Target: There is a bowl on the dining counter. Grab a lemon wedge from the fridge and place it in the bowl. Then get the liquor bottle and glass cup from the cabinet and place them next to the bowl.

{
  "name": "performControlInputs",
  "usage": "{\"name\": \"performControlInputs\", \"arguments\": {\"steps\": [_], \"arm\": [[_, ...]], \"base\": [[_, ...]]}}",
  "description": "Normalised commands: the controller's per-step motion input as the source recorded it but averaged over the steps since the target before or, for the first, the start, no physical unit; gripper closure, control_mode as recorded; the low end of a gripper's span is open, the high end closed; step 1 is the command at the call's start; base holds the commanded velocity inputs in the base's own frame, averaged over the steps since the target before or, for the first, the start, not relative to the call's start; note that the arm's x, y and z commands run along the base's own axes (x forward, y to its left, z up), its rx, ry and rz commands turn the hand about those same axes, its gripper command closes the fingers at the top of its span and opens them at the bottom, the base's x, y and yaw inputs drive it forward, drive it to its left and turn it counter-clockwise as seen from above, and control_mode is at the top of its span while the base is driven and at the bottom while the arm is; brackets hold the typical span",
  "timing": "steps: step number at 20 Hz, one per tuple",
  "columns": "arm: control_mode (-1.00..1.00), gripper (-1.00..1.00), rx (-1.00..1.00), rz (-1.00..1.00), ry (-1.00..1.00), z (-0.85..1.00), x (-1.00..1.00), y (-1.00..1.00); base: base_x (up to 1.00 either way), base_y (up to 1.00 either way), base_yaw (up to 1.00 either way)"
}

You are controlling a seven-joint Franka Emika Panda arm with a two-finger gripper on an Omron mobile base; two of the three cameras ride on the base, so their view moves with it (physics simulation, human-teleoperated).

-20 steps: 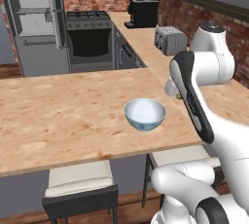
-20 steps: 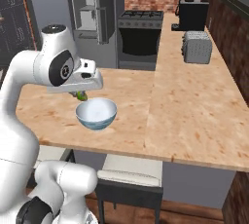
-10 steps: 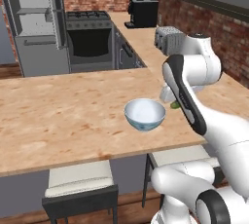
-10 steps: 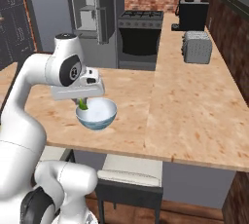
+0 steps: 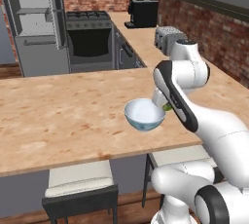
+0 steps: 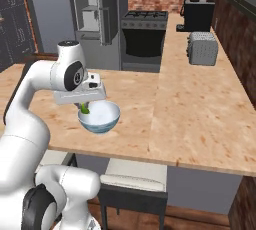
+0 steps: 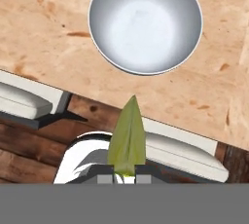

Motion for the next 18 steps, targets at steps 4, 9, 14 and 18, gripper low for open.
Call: {"name": "performControlInputs", "arguments": {"steps": [4, 9, 14, 18], "arm": [[-1.0, 1.0, -0.01, 0.01, 0.0, -0.25, 0.36, 0.1], [-1.0, 1.0, -0.01, 0.0, 0.0, -0.25, 0.41, 0.07], [-1.0, 1.0, -0.01, 0.0, 0.0, -0.26, 0.37, 0.06], [-1.0, 1.0, -0.02, 0.0, 0.0, -0.29, 0.36, 0.04]], "base": [[0.0, 0.0, 0.0], [0.0, 0.0, 0.0], [0.0, 0.0, 0.0], [0.0, 0.0, 0.0]]}}
